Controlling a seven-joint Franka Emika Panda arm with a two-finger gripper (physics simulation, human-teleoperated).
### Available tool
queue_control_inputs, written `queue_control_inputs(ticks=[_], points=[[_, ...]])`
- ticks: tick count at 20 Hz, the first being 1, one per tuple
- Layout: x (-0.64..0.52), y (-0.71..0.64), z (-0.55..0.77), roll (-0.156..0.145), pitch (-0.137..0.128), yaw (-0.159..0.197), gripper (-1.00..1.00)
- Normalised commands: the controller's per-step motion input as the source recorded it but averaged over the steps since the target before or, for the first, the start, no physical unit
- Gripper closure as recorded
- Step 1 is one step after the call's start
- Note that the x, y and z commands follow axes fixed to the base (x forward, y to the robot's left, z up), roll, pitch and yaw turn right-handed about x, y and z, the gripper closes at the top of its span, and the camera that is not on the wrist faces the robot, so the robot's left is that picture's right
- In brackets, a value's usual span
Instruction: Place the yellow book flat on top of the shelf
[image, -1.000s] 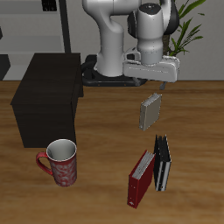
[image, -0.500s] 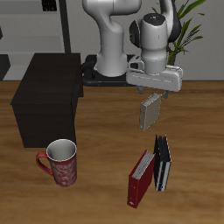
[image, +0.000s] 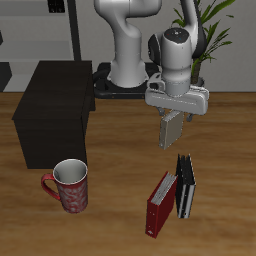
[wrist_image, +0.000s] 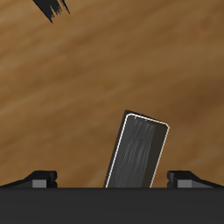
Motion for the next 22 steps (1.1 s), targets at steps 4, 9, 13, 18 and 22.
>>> queue_control_inputs(ticks=[4, 9, 13, 18, 22], points=[[0.1, -0.09, -0.15, -0.012, 0.031, -0.008, -1.0], [0.09, -0.11, -0.17, -0.004, 0.024, -0.011, -1.0], [0.09, -0.08, -0.11, -0.001, 0.029, -0.014, 1.0], [0.03, -0.13, 0.03, -0.01, 0.012, -0.009, 1.0], [0.02, -0.11, 0.14, -0.002, -0.011, 0.01, 1.0]])
